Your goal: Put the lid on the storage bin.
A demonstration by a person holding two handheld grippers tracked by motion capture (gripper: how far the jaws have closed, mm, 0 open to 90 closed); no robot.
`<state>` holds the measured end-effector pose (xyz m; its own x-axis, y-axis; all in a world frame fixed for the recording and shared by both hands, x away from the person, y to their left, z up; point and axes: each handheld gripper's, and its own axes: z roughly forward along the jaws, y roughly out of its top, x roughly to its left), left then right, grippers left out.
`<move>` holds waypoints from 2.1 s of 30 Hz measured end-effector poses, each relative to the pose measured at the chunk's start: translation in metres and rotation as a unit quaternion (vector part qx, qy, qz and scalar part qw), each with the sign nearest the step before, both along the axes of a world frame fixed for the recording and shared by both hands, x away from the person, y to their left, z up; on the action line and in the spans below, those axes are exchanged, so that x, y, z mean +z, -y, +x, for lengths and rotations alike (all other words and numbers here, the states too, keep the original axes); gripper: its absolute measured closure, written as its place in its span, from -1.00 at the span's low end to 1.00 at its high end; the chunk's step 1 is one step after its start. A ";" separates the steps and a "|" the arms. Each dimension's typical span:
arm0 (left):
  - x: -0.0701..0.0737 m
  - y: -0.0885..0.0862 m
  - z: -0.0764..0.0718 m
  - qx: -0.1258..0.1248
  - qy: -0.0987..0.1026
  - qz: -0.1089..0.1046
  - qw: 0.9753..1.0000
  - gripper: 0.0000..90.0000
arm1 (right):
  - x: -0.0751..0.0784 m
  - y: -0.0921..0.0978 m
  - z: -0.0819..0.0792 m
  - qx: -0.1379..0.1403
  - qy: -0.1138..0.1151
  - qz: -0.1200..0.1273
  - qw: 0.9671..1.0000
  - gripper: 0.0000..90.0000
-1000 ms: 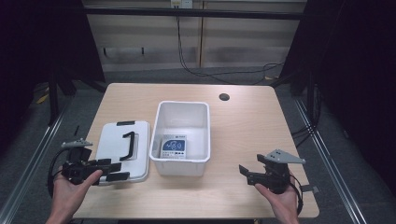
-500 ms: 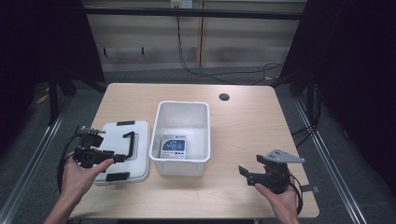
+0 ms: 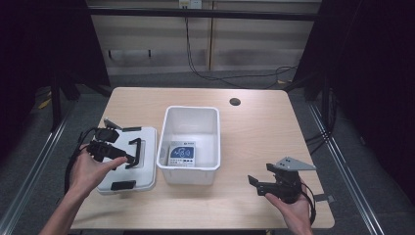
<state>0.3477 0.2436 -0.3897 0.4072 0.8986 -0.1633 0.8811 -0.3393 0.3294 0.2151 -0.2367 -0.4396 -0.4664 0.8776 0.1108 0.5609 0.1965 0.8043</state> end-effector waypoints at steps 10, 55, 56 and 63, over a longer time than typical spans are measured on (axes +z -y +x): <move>-0.003 0.008 0.027 0.024 -0.043 0.007 0.999 -0.01 | -0.001 0.000 0.001 0.004 -0.005 0.000 1.000 -0.58; -0.029 0.032 0.069 0.067 -0.114 0.104 0.986 -0.04 | -0.003 -0.004 0.001 0.022 -0.025 0.005 0.999 -0.58; -0.027 0.031 0.069 0.068 -0.113 0.101 0.986 -0.04 | -0.003 -0.004 0.001 0.023 -0.025 0.006 0.999 -0.58; -0.017 0.014 0.067 0.081 -0.104 0.085 0.988 0.12 | -0.003 -0.004 0.002 0.023 -0.027 0.005 0.999 -0.58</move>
<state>0.4146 0.2299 -0.4065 0.2292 0.9708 -0.0701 0.9710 -0.2231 0.0858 0.2167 -0.2324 -0.4425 -0.4992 0.8542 0.1454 0.5940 0.2151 0.7752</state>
